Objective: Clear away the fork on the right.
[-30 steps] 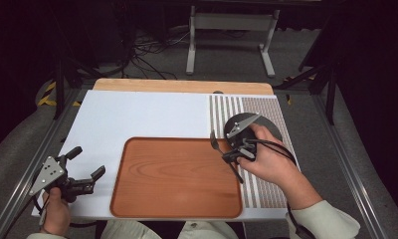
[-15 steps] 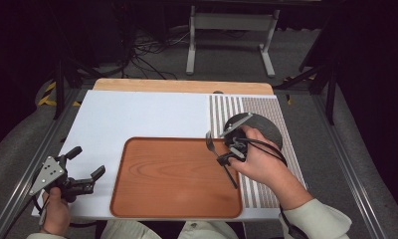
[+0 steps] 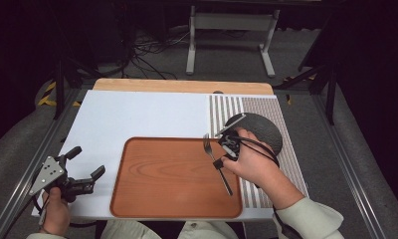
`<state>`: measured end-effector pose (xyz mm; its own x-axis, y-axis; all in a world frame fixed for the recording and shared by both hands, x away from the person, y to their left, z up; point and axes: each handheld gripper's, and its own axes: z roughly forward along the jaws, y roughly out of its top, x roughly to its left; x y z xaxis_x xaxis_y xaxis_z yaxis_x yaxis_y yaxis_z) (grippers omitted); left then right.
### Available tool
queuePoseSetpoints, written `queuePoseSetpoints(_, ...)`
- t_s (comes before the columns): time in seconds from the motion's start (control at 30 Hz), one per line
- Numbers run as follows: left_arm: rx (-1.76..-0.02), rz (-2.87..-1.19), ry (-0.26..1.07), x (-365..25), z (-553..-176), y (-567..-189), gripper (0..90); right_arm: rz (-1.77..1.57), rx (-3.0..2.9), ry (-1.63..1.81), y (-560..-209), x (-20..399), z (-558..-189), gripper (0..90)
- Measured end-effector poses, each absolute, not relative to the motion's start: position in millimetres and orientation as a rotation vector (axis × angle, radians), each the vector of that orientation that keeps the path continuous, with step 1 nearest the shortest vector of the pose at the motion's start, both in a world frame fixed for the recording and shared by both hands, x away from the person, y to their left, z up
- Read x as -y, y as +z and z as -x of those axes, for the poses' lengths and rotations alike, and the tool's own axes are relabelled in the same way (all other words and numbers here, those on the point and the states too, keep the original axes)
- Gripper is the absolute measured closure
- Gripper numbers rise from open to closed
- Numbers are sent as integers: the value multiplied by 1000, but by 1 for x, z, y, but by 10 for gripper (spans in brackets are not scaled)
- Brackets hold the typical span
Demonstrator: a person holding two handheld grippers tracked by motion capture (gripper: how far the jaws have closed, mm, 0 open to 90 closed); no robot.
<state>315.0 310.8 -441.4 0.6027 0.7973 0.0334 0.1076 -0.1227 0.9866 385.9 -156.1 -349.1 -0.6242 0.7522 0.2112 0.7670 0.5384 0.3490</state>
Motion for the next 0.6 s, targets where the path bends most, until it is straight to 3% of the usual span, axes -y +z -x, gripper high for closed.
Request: queuePoseSetpoints(0.6,-774,-1607,704,-311,-315,-441,0,1522,2613,-481,-365,150,-394,851)
